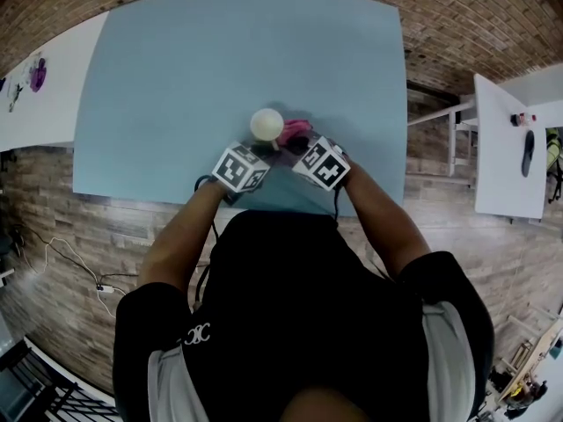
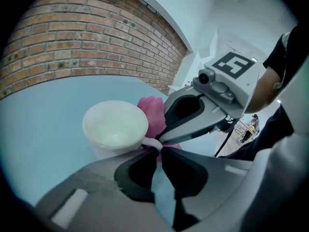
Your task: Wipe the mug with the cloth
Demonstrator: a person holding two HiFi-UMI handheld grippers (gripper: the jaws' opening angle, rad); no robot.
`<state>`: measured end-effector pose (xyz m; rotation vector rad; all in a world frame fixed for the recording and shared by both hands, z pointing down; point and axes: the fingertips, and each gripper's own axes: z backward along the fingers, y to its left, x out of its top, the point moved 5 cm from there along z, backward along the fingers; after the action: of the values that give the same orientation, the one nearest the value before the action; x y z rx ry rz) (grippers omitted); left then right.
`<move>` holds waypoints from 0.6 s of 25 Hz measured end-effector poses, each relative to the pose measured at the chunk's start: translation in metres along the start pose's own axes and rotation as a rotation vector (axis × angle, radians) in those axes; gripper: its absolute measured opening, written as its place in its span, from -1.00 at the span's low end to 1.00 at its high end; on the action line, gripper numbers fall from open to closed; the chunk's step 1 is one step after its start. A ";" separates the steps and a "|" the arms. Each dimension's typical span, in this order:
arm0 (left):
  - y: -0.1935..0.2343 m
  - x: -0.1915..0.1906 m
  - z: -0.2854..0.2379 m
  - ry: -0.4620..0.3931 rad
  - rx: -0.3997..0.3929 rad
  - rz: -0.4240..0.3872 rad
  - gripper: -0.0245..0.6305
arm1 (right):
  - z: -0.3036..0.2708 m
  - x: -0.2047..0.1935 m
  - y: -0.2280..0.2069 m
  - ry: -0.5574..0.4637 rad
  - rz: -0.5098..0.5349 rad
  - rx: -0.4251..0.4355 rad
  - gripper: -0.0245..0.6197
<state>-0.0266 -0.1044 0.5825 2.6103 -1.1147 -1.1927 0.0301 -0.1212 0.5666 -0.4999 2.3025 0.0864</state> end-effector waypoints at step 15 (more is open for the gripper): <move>-0.003 0.010 -0.011 -0.098 0.072 0.003 -0.79 | 0.012 -0.007 -0.019 -0.082 -0.264 -0.003 -0.80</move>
<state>-0.0133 -0.1107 0.5828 2.6266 -1.1999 -1.3175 0.0496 -0.1341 0.5644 -0.7823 2.1370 -0.0184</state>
